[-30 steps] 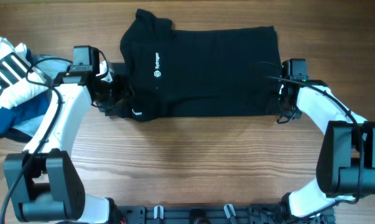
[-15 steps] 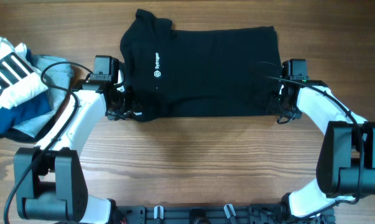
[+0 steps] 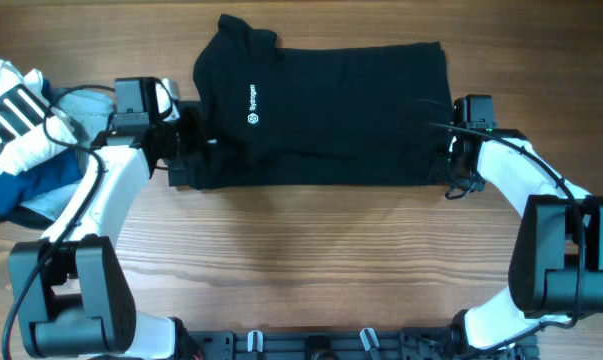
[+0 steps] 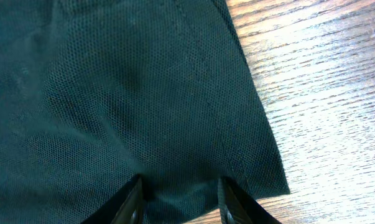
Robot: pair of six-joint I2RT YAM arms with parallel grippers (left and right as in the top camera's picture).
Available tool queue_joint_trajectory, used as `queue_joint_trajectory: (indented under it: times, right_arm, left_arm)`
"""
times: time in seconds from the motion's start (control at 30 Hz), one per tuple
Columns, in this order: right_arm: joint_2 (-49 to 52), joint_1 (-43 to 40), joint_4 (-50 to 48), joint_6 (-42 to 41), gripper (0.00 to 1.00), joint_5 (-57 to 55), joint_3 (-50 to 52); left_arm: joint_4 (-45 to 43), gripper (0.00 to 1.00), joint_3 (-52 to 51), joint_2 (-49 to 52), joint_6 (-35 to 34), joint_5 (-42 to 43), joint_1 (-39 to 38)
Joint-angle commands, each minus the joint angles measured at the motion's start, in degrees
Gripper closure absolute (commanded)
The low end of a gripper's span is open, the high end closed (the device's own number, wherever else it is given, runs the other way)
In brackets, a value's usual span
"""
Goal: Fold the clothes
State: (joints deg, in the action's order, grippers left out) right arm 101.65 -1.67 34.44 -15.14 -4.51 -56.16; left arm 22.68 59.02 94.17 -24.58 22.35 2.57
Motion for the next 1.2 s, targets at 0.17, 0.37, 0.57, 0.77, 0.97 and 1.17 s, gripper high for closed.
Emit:
queue_joint_trajectory:
  times: [0.17,0.37,0.57,0.77,0.97,1.17]
  right_arm:
    - [0.3,-0.2,0.7,0.1,0.6,-0.1,1.7]
    - [0.3,-0.2,0.7,0.1,0.6,-0.1,1.7]
    - [0.3,-0.2,0.9,0.1,0.6,-0.1,1.7]
    - [0.3,-0.2,1.0,0.1,0.6,-0.1,1.7]
    - [0.3,-0.2,1.2,0.2,0.6,-0.1,1.7]
    - [0.3,-0.2,1.3,0.1,0.61,-0.1,1.7]
  left_arm:
    - [-2.3,0.26,1.0,0.7,0.1,-0.2,0.2]
    - [5.3,0.68,0.9,0.7,2.0,6.1,-3.8]
    - [6.7,0.81,0.9,1.6,2.0,-7.6,-8.5]
    - [-0.3,0.71,0.9,6.5,1.8,-19.4,-8.3]
    - [-4.1,0.61,1.0,14.5,1.8,-19.3,-4.1]
    - [-2.7,0.39,1.0,9.9,1.8,-6.3,2.2]
